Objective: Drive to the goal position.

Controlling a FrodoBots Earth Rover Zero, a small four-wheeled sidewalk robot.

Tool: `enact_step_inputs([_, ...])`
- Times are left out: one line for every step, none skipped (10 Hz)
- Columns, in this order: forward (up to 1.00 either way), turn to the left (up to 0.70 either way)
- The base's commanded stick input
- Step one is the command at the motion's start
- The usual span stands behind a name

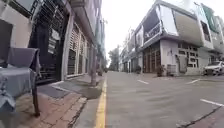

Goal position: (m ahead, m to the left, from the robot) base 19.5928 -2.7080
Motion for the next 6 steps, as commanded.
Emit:
enact_step_inputs([0.5,0.0])
enact_step_inputs([0.5,0.0])
enact_step_inputs([0.5,0.0])
enact_step_inputs([0.5,0.0])
enact_step_inputs([0.5,0.0])
enact_step_inputs([0.5,0.0])
